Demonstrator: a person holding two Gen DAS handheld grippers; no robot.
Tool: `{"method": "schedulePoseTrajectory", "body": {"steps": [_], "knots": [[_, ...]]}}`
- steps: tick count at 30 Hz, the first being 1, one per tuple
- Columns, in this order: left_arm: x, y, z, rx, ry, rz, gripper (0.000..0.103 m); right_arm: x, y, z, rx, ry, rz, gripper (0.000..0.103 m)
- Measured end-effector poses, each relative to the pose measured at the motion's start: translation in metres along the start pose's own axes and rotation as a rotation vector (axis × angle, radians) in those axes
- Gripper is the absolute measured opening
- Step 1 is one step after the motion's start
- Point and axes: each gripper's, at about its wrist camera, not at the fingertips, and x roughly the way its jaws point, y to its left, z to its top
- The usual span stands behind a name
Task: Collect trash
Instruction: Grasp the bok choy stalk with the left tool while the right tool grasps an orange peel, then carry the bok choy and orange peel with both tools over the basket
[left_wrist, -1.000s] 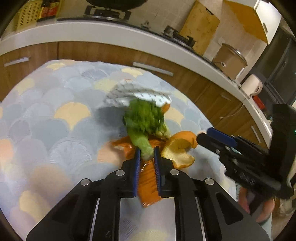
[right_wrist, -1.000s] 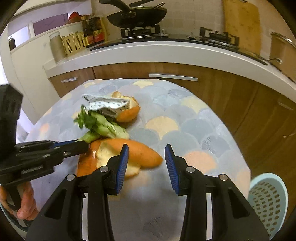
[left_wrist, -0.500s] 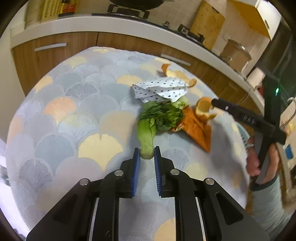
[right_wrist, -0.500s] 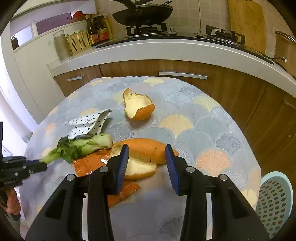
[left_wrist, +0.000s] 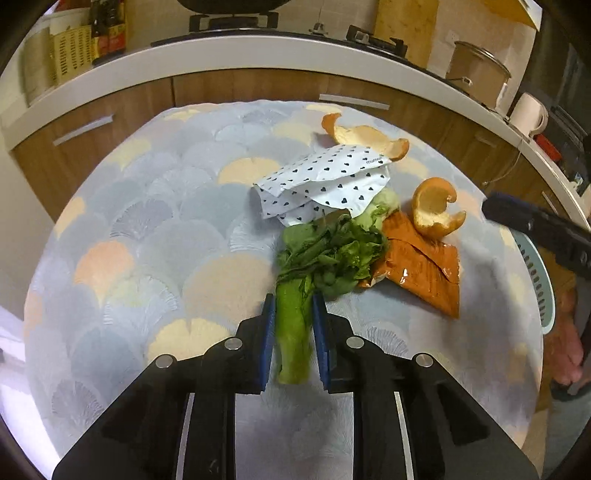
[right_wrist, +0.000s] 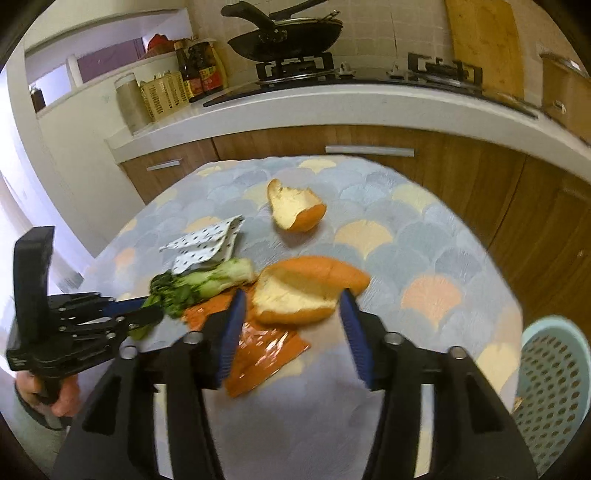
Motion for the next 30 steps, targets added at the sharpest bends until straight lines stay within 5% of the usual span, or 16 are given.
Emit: {"method": "schedulePoseTrajectory", "body": {"steps": [5,13,24,26,30], "knots": [[-0.017,0.018,-0.010,-0.075,-0.056,0.037,0.017,0.023,0.002,-0.008,0.094,0.112,0.025,0.064],[-0.026,0.045,-0.021,-0.166,-0.099,0.016,0.017,0.061,-0.014,0.011,0.291,0.150,0.056,0.073],[-0.024,0.042,-0.025,-0.154,-0.112,-0.028,0.017,0.086,0.003,0.033,0.274,0.105,-0.113,0.077],[-0.024,0.042,-0.025,-0.154,-0.113,-0.031,0.017,0.086,0.003,0.033,0.276,0.102,-0.112,0.074],[-0.024,0.042,-0.025,-0.152,-0.115,-0.031,0.017,0.083,-0.002,0.030,0.299,0.102,-0.066,0.049]]}}
